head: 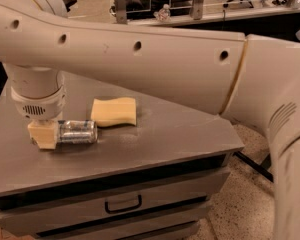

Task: Place redbull can upright

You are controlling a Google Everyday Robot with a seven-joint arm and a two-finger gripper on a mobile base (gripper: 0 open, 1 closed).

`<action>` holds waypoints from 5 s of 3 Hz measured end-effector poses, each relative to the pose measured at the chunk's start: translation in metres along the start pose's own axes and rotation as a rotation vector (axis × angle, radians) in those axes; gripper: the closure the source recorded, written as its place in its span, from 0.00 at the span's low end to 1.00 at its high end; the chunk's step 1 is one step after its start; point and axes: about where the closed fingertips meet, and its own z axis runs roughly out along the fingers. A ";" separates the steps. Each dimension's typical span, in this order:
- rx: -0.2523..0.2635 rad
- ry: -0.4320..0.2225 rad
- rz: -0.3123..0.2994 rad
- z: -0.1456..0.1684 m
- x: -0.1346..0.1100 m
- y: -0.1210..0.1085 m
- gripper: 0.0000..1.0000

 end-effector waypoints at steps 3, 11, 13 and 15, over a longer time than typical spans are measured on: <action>0.305 -0.430 0.172 -0.116 0.109 -0.115 1.00; 0.605 -1.246 0.715 -0.094 0.200 -0.174 0.77; 0.611 -1.262 0.722 -0.086 0.204 -0.167 0.30; 0.590 -1.196 0.679 -0.083 0.227 -0.149 0.00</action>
Offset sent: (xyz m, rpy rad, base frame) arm 0.1640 -0.1480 0.1726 0.6657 -0.3504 -0.3036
